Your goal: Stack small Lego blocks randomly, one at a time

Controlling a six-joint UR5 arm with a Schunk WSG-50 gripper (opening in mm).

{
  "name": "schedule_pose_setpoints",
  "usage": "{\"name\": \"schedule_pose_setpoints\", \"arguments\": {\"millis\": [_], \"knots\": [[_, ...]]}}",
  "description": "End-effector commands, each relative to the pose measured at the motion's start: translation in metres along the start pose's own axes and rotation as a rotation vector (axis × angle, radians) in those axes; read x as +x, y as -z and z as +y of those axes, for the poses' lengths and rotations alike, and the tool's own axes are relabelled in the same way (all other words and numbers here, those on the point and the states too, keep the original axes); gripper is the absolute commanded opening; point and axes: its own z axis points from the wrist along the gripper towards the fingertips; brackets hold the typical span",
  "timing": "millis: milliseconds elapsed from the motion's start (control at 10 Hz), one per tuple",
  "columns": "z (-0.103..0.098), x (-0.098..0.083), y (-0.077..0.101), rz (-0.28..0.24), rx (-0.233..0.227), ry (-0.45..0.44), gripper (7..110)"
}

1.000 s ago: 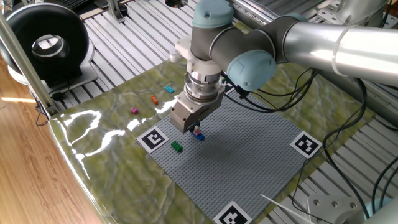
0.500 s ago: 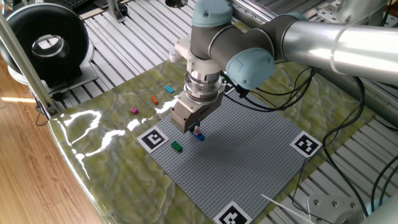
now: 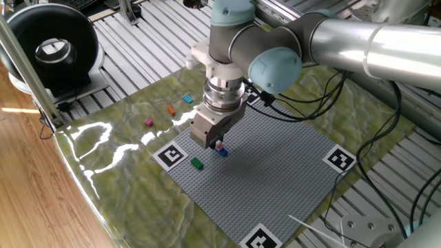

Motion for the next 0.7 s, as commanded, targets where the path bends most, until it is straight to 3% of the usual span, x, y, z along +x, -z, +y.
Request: {"name": "schedule_pose_setpoints", "arguments": {"millis": [0,100,300,600], "knots": [[-0.003,-0.001,0.002,0.002,0.008,0.046,66],[-0.011,-0.003,0.005,-0.003,0.053,0.061,66],[-0.009,-0.001,0.010,0.008,0.070,0.034,66],[0.013,0.003,0.017,0.031,0.041,-0.022,66]]}}
